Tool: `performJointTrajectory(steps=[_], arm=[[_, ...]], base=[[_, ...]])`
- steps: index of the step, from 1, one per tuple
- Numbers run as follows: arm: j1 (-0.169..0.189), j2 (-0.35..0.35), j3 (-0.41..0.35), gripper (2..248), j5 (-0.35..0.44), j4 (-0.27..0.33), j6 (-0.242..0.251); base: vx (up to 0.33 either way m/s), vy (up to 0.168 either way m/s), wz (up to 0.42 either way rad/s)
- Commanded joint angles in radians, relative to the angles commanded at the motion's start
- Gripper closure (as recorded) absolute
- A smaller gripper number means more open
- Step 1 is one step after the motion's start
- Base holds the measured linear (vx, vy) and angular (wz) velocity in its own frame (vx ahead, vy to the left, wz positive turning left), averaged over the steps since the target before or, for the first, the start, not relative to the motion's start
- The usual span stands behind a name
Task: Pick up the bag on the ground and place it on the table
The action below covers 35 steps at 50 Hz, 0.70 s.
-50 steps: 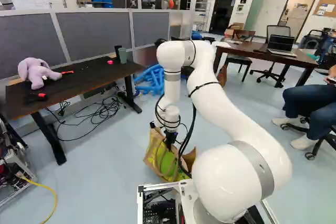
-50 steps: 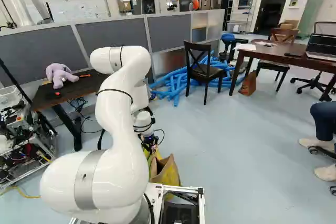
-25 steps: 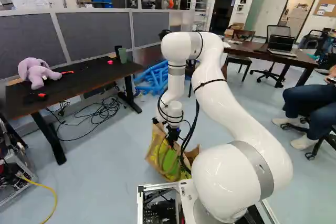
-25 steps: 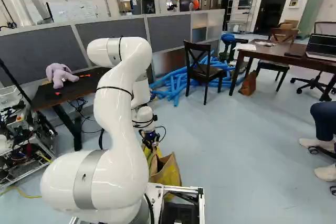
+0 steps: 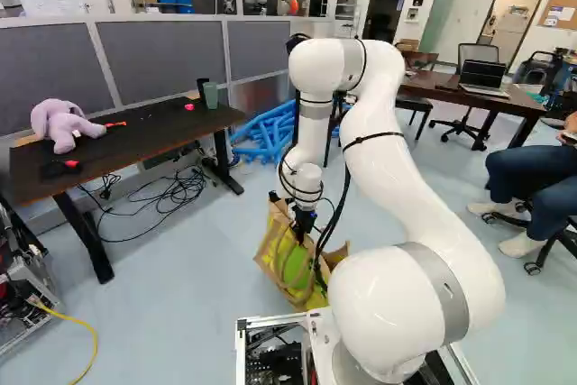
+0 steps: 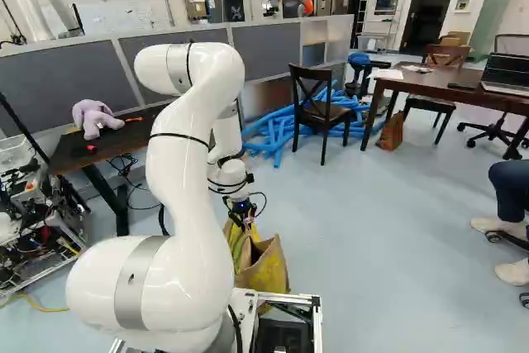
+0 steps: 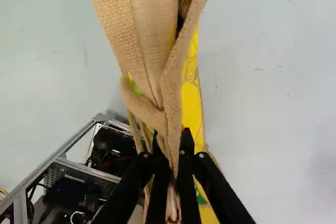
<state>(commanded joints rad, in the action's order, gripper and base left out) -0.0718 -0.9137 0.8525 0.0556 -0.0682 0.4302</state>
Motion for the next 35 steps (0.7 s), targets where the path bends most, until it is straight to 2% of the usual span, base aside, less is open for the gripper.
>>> performJointTrajectory(steps=[16, 35], arm=[[0.026, 0.063, -0.022, 228, -0.017, 0.0, 0.0], [0.017, 0.14, -0.051, 228, -0.069, 0.0, 0.0]], base=[[0.0, 0.0, 0.0], [0.0, 0.0, 0.0]])
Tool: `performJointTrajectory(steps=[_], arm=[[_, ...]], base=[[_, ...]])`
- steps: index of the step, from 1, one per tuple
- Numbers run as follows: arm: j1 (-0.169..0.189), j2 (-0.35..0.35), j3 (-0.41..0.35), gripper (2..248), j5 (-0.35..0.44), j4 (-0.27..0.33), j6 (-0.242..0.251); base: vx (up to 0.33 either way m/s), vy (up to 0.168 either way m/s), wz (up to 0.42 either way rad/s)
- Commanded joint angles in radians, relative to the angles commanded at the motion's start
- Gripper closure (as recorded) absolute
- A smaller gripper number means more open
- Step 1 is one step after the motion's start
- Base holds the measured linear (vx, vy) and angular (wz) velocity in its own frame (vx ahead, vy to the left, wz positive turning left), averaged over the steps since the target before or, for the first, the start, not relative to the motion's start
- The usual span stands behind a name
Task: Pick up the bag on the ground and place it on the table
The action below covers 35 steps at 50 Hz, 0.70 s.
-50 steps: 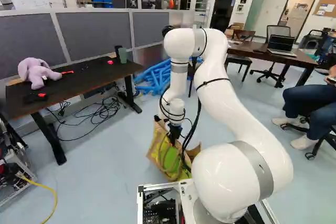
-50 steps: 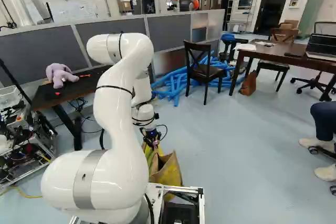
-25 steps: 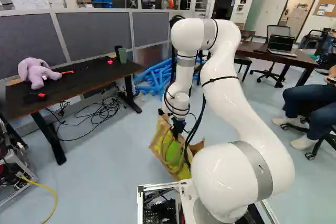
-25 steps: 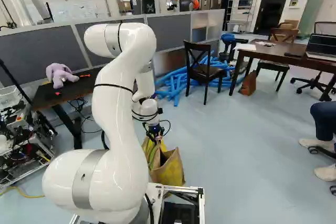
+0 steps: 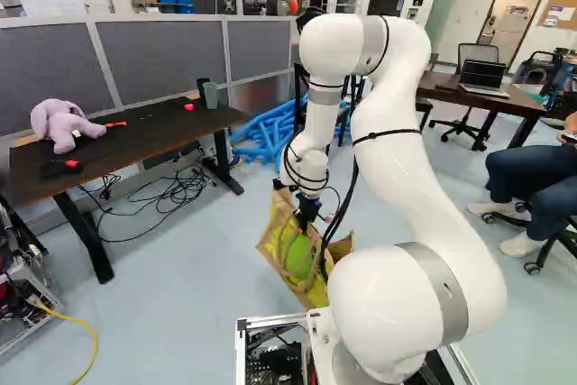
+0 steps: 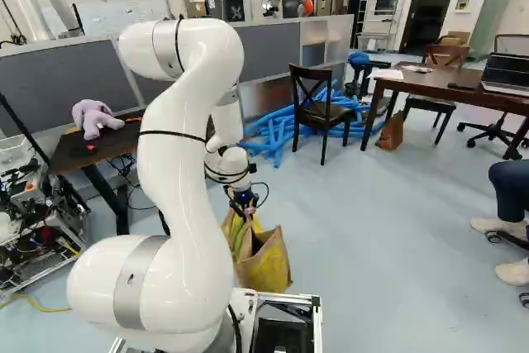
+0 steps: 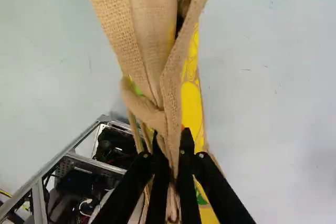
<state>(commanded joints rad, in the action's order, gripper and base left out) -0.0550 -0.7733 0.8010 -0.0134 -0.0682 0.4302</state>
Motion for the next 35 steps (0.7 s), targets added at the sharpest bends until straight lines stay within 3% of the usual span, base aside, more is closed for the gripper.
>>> performJointTrajectory(steps=[35], arm=[[0.005, 0.136, -0.048, 228, -0.075, 0.0, 0.0]], base=[[0.0, 0.0, 0.0]])
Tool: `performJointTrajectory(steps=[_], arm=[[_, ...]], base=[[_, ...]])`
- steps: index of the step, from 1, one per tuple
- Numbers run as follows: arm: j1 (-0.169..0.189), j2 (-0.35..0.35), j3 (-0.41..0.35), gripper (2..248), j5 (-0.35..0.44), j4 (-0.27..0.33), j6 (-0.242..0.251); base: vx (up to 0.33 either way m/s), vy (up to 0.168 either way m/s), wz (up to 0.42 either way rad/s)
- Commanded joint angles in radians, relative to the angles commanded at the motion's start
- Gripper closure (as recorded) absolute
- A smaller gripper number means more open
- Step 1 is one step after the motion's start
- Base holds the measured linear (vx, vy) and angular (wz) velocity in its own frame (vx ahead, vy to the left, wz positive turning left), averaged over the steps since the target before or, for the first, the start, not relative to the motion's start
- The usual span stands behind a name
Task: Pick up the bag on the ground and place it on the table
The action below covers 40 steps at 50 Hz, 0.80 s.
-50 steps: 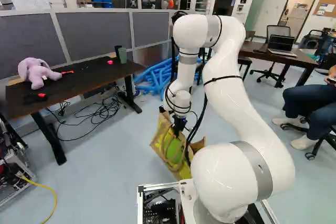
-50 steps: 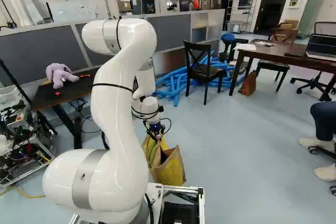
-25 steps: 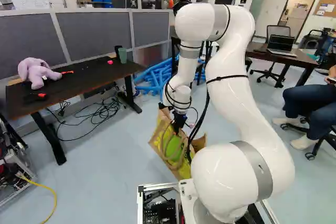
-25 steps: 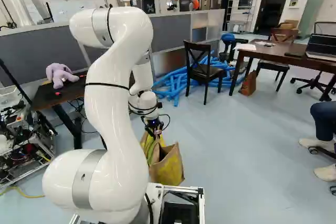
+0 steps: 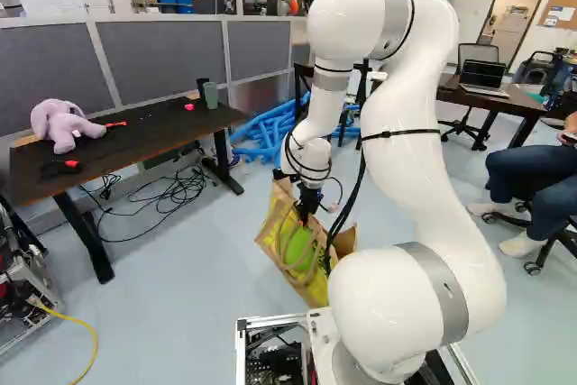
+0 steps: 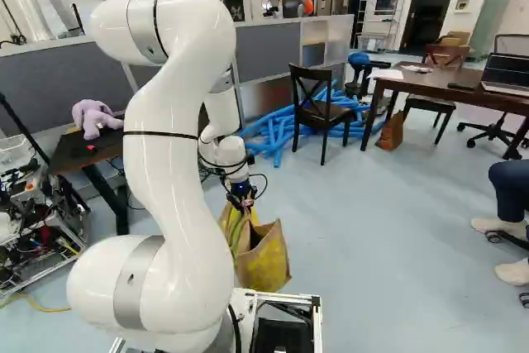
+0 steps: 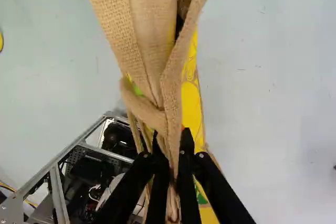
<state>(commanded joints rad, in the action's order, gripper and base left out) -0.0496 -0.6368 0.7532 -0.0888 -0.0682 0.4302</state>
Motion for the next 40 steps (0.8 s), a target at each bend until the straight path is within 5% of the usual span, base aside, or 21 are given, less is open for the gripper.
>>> performJointTrajectory(steps=[40], arm=[[0.019, 0.138, 0.002, 228, -0.119, 0.0, 0.0]], base=[[0.0, 0.0, 0.0]])
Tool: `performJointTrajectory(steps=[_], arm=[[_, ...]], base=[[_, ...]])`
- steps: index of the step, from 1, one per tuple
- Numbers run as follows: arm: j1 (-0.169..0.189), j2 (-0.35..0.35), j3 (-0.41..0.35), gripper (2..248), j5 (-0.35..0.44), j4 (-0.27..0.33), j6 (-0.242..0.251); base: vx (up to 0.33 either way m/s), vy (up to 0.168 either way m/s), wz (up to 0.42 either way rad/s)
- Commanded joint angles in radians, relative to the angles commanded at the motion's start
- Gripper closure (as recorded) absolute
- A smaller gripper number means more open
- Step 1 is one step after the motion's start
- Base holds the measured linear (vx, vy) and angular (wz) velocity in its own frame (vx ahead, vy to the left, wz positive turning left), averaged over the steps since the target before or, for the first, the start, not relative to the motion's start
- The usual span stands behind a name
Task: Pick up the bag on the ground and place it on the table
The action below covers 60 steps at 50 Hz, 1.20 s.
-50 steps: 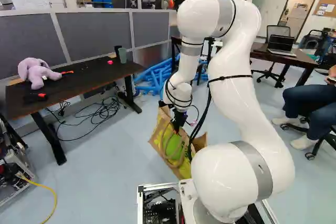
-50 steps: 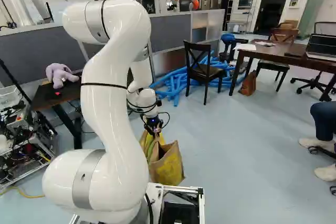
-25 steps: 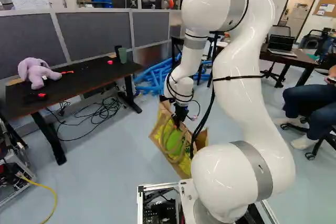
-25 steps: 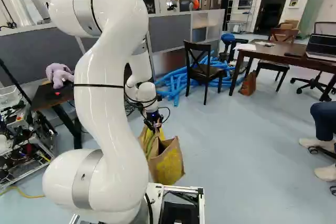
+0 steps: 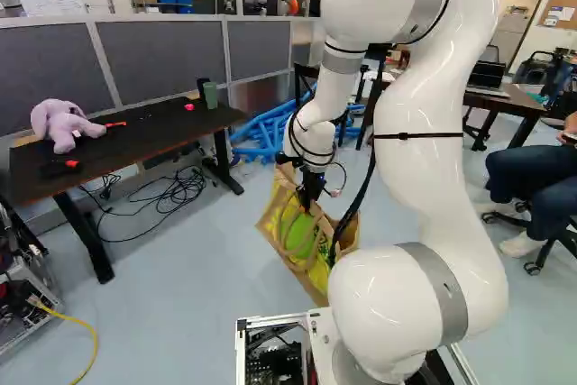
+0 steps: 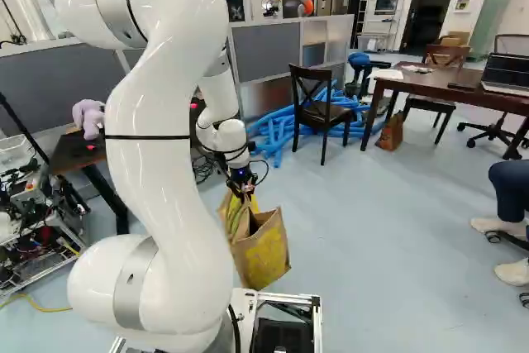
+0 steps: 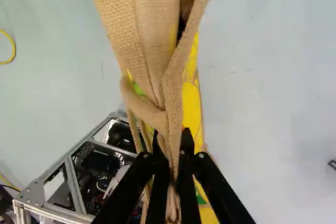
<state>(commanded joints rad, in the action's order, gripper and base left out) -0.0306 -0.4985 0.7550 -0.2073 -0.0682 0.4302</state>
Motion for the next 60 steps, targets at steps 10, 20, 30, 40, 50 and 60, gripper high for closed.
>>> performJointTrajectory(steps=[10, 20, 30, 40, 50, 60], arm=[[0.002, 0.037, -0.004, 228, -0.032, 0.0, 0.0], [0.009, 0.063, 0.009, 228, -0.073, 0.0, 0.0], [0.011, 0.101, 0.002, 228, -0.118, 0.0, 0.0], [0.015, 0.137, 0.001, 228, -0.16, 0.0, 0.0], [0.029, 0.157, 0.022, 228, -0.201, 0.0, 0.0], [0.039, 0.183, 0.034, 228, -0.232, 0.0, 0.0]], base=[[0.0, 0.0, 0.0], [0.0, 0.0, 0.0], [0.0, 0.0, 0.0], [0.0, 0.0, 0.0], [0.0, 0.0, 0.0], [0.0, 0.0, 0.0]])
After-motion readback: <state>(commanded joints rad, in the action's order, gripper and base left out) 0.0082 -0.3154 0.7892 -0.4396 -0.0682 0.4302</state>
